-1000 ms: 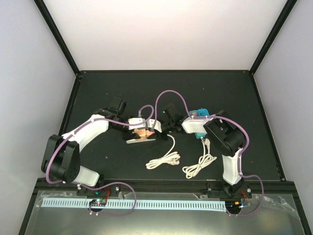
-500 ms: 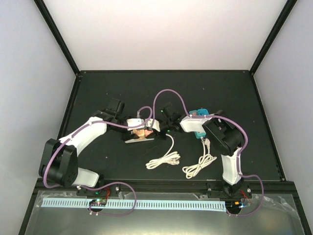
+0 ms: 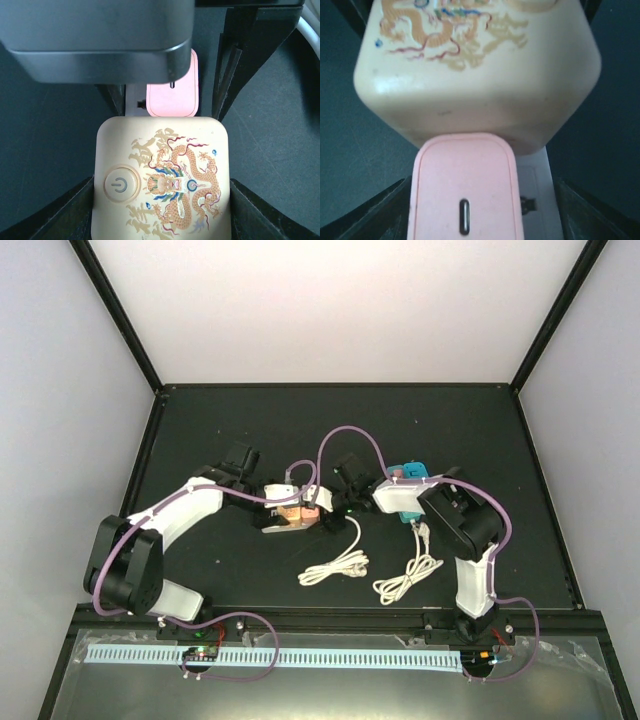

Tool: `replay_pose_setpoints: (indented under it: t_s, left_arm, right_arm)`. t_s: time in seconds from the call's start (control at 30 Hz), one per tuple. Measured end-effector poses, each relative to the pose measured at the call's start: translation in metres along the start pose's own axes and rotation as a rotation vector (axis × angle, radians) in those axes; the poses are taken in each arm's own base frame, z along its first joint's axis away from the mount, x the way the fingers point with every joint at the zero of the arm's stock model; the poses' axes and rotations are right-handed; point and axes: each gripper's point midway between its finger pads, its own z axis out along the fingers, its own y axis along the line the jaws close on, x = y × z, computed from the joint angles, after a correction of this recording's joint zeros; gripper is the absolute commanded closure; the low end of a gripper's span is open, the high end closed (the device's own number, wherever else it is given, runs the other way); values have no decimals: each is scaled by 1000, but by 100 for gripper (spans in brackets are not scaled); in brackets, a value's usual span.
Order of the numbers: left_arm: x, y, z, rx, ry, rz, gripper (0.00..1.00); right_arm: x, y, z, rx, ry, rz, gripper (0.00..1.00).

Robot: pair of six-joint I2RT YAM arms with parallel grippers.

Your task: Pull the plug off the socket

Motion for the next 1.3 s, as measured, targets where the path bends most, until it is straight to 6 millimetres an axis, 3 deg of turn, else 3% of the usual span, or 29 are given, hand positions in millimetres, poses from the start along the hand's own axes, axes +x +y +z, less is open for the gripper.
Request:
replay_pose_setpoints:
  t_s: [0.13, 0.3, 0.4, 0.57, 0.7, 0.83, 0.97, 1.1, 1.3]
  left_arm:
    - [-2, -2, 1, 8, -8, 16, 70]
    - [-2, -2, 1, 15, -13, 24, 70]
    - [-3, -2, 2, 20, -15, 23, 70]
    - [-5, 0, 4, 27, -19, 24, 69]
    - [-5, -1, 4, 28, -20, 24, 63]
    - [-5, -1, 5, 30, -21, 22, 42]
    - [-6, 0, 5, 34, -21, 11, 29]
    - [-6, -1, 6, 37, -23, -11, 26]
    - [-8, -3, 8, 54, -36, -43, 29]
  right_arm:
    - [2, 4, -3, -4, 5, 32, 29]
    - [-17, 5, -16, 5, -34, 24, 36]
    - [-25, 5, -22, 10, -52, 16, 44]
    - [-20, 10, -21, 0, -45, 33, 59]
    - [-19, 10, -21, 1, -43, 24, 71]
    - [-19, 10, -21, 2, -43, 13, 85]
    - [-19, 10, -21, 3, -45, 6, 92]
    - [-19, 10, -21, 3, -46, -4, 96]
    - [-19, 10, -21, 2, -47, -8, 99]
